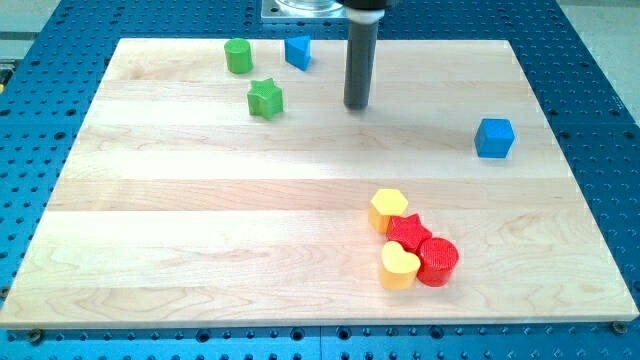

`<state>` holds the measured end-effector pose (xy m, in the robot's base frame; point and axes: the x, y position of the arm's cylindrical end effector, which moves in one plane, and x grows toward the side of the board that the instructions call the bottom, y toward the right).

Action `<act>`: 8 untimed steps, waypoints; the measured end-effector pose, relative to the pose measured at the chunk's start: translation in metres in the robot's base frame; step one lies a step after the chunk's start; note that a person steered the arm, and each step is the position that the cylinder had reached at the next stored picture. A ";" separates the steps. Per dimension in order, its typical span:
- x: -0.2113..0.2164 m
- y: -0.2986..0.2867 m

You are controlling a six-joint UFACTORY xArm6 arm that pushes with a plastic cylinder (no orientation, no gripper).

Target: Push the triangle into the cube

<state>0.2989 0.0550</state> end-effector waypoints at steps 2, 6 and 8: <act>-0.106 -0.055; 0.016 0.061; -0.007 0.096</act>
<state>0.2920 0.1511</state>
